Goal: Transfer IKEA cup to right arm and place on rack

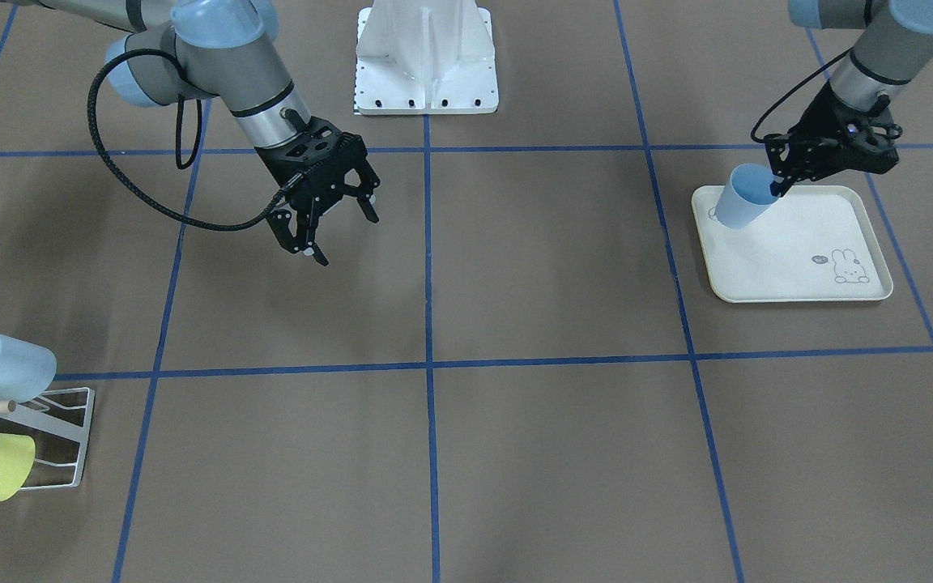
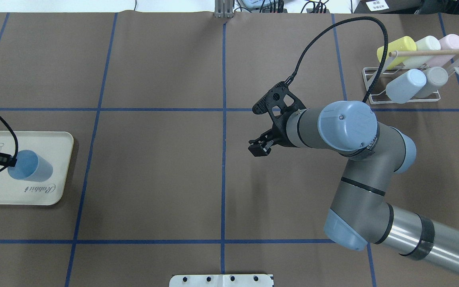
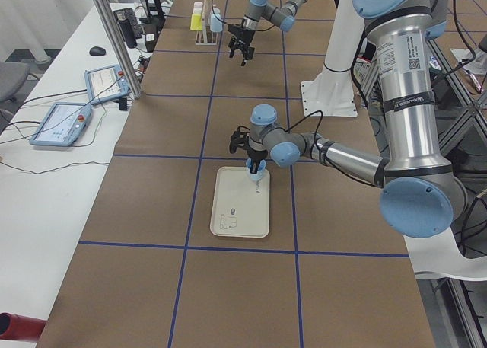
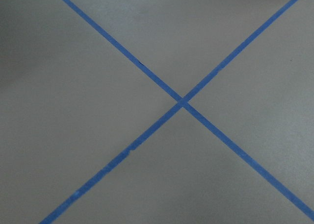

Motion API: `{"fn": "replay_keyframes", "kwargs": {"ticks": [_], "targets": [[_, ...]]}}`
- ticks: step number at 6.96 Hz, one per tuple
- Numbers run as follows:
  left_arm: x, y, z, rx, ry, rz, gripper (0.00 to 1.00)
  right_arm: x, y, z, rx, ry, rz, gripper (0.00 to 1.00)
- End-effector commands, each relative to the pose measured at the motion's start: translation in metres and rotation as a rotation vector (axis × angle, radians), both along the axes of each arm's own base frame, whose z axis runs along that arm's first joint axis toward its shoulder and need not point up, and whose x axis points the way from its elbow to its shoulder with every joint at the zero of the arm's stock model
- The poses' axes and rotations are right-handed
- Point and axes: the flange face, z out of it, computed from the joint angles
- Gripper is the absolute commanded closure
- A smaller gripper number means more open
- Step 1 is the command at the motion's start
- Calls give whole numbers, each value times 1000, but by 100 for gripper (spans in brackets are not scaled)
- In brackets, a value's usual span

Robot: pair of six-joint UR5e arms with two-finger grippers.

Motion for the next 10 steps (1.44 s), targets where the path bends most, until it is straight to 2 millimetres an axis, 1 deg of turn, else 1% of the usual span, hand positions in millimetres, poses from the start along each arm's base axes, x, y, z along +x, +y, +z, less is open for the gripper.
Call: {"fn": "replay_keyframes", "kwargs": {"ticks": [1,2,3,4,5,6,7,8,9,10], "targets": [[-22,-19,-31,-22,87,-81,100,-8,7,0,2,-4,-2,1],[-5,-43,-81,-141,206,-223,100,-12,10,-5,36,-15,22,1],[11,-64,-138,-243,331,-327,100,-17,17,-7,93,-62,66,1],[24,-74,-195,-330,447,-387,100,-29,22,-5,150,-130,98,1],[51,-72,-234,-424,519,-357,100,-37,27,-1,229,-232,99,1],[83,-59,-269,-494,566,-306,100,-42,29,9,325,-321,90,1],[117,-39,-294,-516,586,-232,100,-42,33,19,396,-423,91,2],[132,-27,-310,-510,599,-187,100,-38,36,28,444,-527,101,2],[139,-22,-312,-513,599,-170,100,-34,37,28,501,-553,103,4],[146,-17,-317,-512,601,-152,100,-33,38,15,571,-561,105,6]]}}
